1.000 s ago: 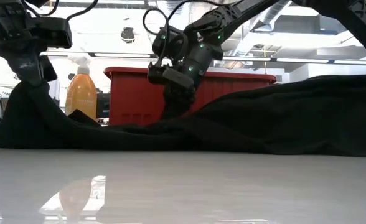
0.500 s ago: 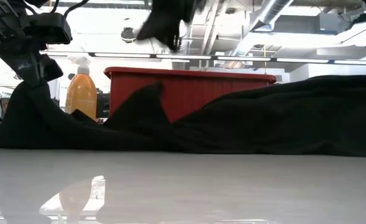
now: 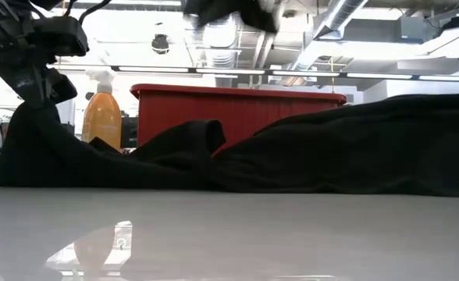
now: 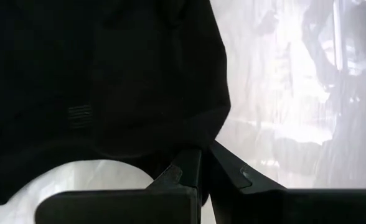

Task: Fold Laundry from Bin
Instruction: Fold the black shirt from the red laundry bin

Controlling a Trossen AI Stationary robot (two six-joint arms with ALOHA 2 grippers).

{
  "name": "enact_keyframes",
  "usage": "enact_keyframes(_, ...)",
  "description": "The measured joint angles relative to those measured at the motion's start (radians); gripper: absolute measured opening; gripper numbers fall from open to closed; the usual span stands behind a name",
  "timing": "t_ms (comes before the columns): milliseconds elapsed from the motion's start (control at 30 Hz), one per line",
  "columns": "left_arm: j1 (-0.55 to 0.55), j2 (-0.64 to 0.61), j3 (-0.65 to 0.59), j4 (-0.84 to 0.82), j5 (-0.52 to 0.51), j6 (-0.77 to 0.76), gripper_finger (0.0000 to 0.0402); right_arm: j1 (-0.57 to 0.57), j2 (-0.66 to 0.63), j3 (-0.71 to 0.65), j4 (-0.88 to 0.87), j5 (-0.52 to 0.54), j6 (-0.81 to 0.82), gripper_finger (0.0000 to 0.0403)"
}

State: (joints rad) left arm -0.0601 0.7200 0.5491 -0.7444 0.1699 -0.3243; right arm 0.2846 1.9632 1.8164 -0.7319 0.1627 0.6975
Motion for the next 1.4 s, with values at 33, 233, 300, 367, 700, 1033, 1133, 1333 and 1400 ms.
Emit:
enact_keyframes(33,0.000,0.000,0.000,0.000,0.000,0.005,0.0000,-0.030,0.007,0.000,0.006,0.003,0.000,0.0119)
enact_keyframes(233,0.000,0.000,0.000,0.000,0.001,0.009,0.0000,-0.167,0.013,-0.004,-0.040,-0.066,0.058,0.0223)
enact_keyframes(300,0.000,0.000,0.000,0.000,0.000,0.009,0.0000,-0.193,0.034,-0.007,-0.048,-0.084,0.033,0.0256)
enact_keyframes(367,0.000,0.000,0.000,0.000,0.000,0.010,0.0000,-0.211,0.054,-0.006,-0.030,-0.121,-0.003,0.0282)
enact_keyframes(700,0.000,0.000,0.000,-0.002,-0.022,0.006,0.0000,-0.229,0.205,-0.006,-0.009,-0.273,-0.131,0.0320)
enact_keyframes(1033,0.000,0.000,0.000,-0.004,-0.024,0.003,0.0000,-0.188,0.163,-0.006,-0.018,-0.140,-0.185,0.0041)
enact_keyframes(1133,0.000,0.000,0.000,0.023,-0.023,0.002,0.0000,-0.167,0.096,-0.006,-0.025,-0.134,-0.163,0.0023)
enact_keyframes(1333,-0.009,0.008,0.000,0.185,0.009,0.045,0.0000,-0.001,-0.075,-0.005,-0.099,-0.127,-0.124,0.0021)
enact_keyframes(1400,-0.026,0.021,0.000,0.245,0.027,0.085,0.0000,0.089,-0.108,-0.005,-0.122,-0.110,-0.071,0.0021)
